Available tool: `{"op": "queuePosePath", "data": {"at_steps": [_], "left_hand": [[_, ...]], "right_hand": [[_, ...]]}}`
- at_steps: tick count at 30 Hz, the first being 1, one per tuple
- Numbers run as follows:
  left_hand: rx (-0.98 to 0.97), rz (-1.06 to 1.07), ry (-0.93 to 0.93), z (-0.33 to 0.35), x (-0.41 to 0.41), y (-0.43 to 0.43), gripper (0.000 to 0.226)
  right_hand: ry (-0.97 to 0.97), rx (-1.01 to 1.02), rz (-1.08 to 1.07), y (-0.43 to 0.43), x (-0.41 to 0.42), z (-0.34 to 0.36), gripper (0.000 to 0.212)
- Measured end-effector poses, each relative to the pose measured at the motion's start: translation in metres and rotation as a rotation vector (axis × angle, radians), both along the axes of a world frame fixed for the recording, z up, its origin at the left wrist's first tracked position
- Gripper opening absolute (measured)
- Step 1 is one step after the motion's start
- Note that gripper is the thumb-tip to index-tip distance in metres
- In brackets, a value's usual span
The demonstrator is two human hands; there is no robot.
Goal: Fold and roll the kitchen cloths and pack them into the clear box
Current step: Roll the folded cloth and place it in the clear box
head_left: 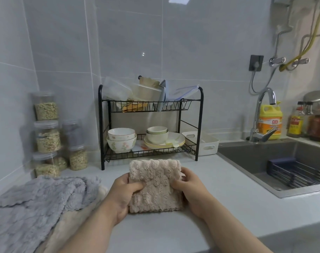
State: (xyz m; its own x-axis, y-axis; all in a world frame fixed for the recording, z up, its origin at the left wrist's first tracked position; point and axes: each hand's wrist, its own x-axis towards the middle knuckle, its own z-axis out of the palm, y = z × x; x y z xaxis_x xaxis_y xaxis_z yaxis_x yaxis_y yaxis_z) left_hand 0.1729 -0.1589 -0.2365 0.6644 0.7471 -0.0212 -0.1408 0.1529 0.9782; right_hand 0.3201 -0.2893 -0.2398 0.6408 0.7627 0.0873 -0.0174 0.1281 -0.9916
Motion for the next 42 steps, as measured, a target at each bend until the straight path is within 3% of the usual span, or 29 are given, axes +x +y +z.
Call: {"op": "queuePosePath", "data": {"at_steps": [5, 10, 18, 27, 32, 34, 37, 40, 42], "left_hand": [[0.017, -0.035, -0.021, -0.001, -0.002, -0.003, 0.024], [0.006, -0.059, -0.019, 0.002, -0.004, -0.005, 0.015], [-0.091, -0.038, -0.079, 0.002, -0.003, 0.0, 0.026], [-0.15, -0.021, -0.102, 0.005, -0.002, 0.001, 0.042], [-0.231, -0.08, -0.112, 0.005, -0.008, -0.008, 0.025], [-0.012, -0.022, -0.033, -0.001, -0.006, -0.005, 0.017], [0.3, 0.084, 0.063, -0.008, -0.002, -0.003, 0.028], [0.41, 0.149, 0.096, -0.011, -0.001, -0.002, 0.041], [0.408, 0.124, 0.112, -0.01, -0.002, -0.004, 0.038]], "right_hand": [[0.032, -0.049, 0.032, -0.001, -0.001, 0.0, 0.02], [0.085, 0.036, 0.046, -0.005, -0.001, 0.003, 0.025], [0.13, 0.089, 0.119, -0.006, -0.003, 0.003, 0.04], [0.208, 0.086, 0.037, 0.001, 0.001, 0.001, 0.035], [0.254, 0.069, 0.051, -0.001, -0.002, 0.001, 0.036], [0.272, 0.096, 0.024, -0.003, -0.003, 0.002, 0.024], [-0.024, 0.073, -0.098, -0.003, -0.005, -0.001, 0.008], [-0.222, -0.014, -0.168, -0.001, -0.004, -0.007, 0.036], [-0.314, -0.079, -0.153, 0.001, -0.002, -0.01, 0.037]]}}
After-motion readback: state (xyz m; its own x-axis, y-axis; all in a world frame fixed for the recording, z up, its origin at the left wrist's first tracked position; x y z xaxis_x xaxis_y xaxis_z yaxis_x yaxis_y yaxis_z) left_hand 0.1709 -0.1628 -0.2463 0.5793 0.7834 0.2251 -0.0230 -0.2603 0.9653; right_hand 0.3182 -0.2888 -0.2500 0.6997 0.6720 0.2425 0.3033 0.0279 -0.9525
